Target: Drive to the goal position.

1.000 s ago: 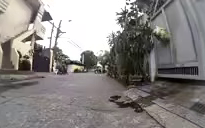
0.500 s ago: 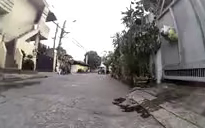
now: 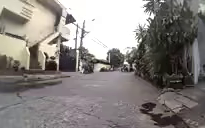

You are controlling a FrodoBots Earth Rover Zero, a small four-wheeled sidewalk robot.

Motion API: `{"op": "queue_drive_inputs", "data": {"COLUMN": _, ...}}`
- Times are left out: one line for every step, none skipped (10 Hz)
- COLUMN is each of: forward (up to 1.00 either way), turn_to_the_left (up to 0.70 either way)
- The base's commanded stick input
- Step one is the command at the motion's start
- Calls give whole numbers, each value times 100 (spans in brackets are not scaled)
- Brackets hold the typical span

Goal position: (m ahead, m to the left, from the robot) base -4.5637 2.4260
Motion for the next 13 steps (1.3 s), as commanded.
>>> {"op": "queue_drive_inputs", "data": {"forward": 100, "turn_to_the_left": 40}}
{"op": "queue_drive_inputs", "data": {"forward": 100, "turn_to_the_left": 40}}
{"op": "queue_drive_inputs", "data": {"forward": 100, "turn_to_the_left": 40}}
{"op": "queue_drive_inputs", "data": {"forward": 100, "turn_to_the_left": 40}}
{"op": "queue_drive_inputs", "data": {"forward": 100, "turn_to_the_left": 40}}
{"op": "queue_drive_inputs", "data": {"forward": 100, "turn_to_the_left": 40}}
{"op": "queue_drive_inputs", "data": {"forward": 100, "turn_to_the_left": 40}}
{"op": "queue_drive_inputs", "data": {"forward": 100, "turn_to_the_left": 40}}
{"op": "queue_drive_inputs", "data": {"forward": 100, "turn_to_the_left": 40}}
{"op": "queue_drive_inputs", "data": {"forward": 100, "turn_to_the_left": 40}}
{"op": "queue_drive_inputs", "data": {"forward": 100, "turn_to_the_left": 40}}
{"op": "queue_drive_inputs", "data": {"forward": 100, "turn_to_the_left": 40}}
{"op": "queue_drive_inputs", "data": {"forward": 100, "turn_to_the_left": 40}}
